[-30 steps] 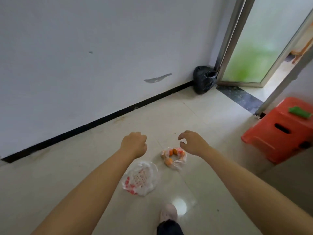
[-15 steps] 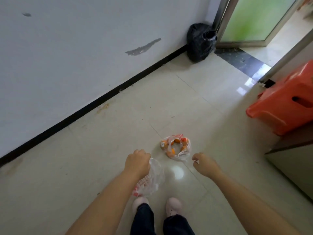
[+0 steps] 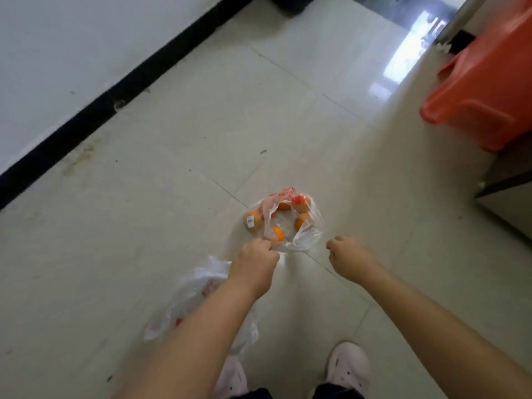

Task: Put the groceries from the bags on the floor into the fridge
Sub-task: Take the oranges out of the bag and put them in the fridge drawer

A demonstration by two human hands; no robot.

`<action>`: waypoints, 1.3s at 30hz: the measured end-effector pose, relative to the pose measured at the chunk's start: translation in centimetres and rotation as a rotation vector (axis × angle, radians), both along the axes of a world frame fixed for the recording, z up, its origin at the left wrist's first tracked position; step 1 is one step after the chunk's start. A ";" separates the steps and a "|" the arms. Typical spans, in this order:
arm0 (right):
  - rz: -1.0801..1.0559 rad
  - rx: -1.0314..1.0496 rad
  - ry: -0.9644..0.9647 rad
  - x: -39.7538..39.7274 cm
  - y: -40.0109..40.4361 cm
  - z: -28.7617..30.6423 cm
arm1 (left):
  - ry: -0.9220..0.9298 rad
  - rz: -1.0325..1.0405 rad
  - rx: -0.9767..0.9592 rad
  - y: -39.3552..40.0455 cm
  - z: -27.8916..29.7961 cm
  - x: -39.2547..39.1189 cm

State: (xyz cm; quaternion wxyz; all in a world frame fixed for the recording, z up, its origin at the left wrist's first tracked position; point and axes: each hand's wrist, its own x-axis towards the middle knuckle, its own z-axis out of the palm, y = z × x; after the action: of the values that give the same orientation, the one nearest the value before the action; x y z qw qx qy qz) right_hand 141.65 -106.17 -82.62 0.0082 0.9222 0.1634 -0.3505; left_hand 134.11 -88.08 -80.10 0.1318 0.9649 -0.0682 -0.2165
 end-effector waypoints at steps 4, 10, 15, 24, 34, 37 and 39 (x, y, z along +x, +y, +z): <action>0.107 0.031 -0.057 1.9 -1.2 -9.5 | -0.182 -0.022 0.026 -2.2 -10.8 2.4; 0.285 0.267 -0.222 6.1 1.2 -21.2 | -0.433 -0.062 0.187 -1.8 -22.9 7.8; 0.447 0.194 -0.337 8.3 1.3 -28.0 | -0.341 -0.075 0.289 0.1 -29.3 9.8; 0.339 -0.094 -0.168 10.6 -2.7 -30.3 | 0.020 -0.124 0.354 1.2 -32.1 7.7; 0.438 0.387 -0.606 8.8 -2.6 -30.3 | -0.170 -0.232 0.275 1.4 -33.1 7.8; 0.615 0.259 -0.485 8.5 -2.2 -31.5 | -0.180 -0.198 0.250 1.1 -33.0 8.3; 0.613 0.268 -0.449 8.5 -2.3 -31.8 | -0.084 -0.168 0.252 0.6 -33.7 8.8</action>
State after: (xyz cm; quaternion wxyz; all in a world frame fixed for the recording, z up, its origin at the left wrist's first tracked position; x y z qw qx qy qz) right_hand 150.10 -108.43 -114.46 0.0276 0.8773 0.4691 -0.0974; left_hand 142.87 -87.47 -113.78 -0.0121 0.9729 -0.1263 -0.1931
